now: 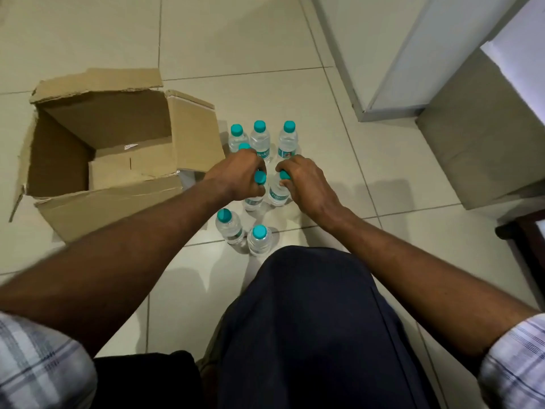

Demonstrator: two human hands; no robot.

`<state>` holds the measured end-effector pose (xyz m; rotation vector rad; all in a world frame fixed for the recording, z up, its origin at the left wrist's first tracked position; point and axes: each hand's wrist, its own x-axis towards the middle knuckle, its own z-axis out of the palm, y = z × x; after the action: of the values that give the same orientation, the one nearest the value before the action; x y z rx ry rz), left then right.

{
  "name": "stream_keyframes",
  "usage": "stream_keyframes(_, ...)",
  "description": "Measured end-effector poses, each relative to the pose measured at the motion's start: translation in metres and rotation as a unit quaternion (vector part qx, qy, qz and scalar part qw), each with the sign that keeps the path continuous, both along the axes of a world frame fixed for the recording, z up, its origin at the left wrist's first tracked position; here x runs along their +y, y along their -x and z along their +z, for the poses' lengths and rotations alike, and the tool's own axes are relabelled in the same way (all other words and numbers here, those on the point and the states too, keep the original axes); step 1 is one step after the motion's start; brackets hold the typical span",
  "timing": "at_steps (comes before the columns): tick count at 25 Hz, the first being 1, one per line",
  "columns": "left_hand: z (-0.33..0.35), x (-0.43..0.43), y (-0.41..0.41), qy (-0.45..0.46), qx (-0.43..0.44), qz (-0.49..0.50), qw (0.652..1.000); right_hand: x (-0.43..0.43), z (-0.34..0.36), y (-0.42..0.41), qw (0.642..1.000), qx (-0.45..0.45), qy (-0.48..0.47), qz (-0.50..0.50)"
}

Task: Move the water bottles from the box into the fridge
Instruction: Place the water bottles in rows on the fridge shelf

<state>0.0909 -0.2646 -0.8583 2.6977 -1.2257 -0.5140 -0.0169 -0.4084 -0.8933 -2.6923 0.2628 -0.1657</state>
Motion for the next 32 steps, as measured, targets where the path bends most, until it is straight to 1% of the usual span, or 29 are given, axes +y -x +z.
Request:
stream_keyframes(3, 0.023, -0.029, 0.005, -0.010, -0.004, -0.057, 0.998, -0.020, 0.024, 0.026, 0.999, -0.019, -0.002, -0.039)
stream_keyframes(5, 0.042, -0.053, 0.009, -0.001, -0.011, -0.091, 0.996, -0.036, 0.046, 0.046, 0.997, -0.039, 0.017, -0.060)
stream_keyframes(9, 0.094, -0.110, 0.032, 0.041, -0.033, -0.166, 0.985, -0.075, 0.094, 0.092, 0.986, -0.087, 0.024, -0.138)
stream_keyframes(13, 0.152, -0.167, 0.078, 0.086, -0.049, -0.236, 0.967, -0.109, 0.150, 0.144, 0.970, -0.131, 0.028, -0.205)
stream_keyframes(16, 0.196, -0.208, 0.119, 0.095, -0.063, -0.295, 0.949, -0.132, 0.196, 0.180, 0.944, -0.139, 0.049, -0.295)
stream_keyframes(18, 0.232, -0.241, 0.150, 0.109, -0.075, -0.337, 0.932, -0.146, 0.234, 0.215, 0.914, -0.187, 0.063, -0.354)
stream_keyframes(20, 0.273, -0.271, 0.183, 0.146, -0.095, -0.379, 0.909, -0.157, 0.272, 0.252, 0.877, -0.246, 0.087, -0.404)
stream_keyframes(21, 0.296, -0.283, 0.200, 0.178, -0.093, -0.393, 0.897, -0.165, 0.293, 0.269, 0.855, -0.271, 0.108, -0.429)
stream_keyframes(23, 0.332, -0.302, 0.225, 0.247, -0.068, -0.408, 0.876, -0.176, 0.327, 0.295, 0.814, -0.323, 0.142, -0.462)
stream_keyframes(25, 0.361, -0.322, 0.250, 0.321, -0.049, -0.442, 0.836, -0.186, 0.357, 0.318, 0.778, -0.367, 0.182, -0.476)
stream_keyframes(27, 0.385, -0.341, 0.274, 0.386, -0.019, -0.476, 0.790, -0.196, 0.384, 0.341, 0.740, -0.390, 0.234, -0.495)
stream_keyframes(29, 0.402, -0.364, 0.296, 0.442, 0.005, -0.503, 0.743, -0.209, 0.409, 0.365, 0.707, -0.402, 0.284, -0.508)
stream_keyframes(32, 0.418, -0.408, 0.329, 0.500, 0.023, -0.545, 0.673, -0.237, 0.439, 0.404, 0.657, -0.402, 0.358, -0.529)
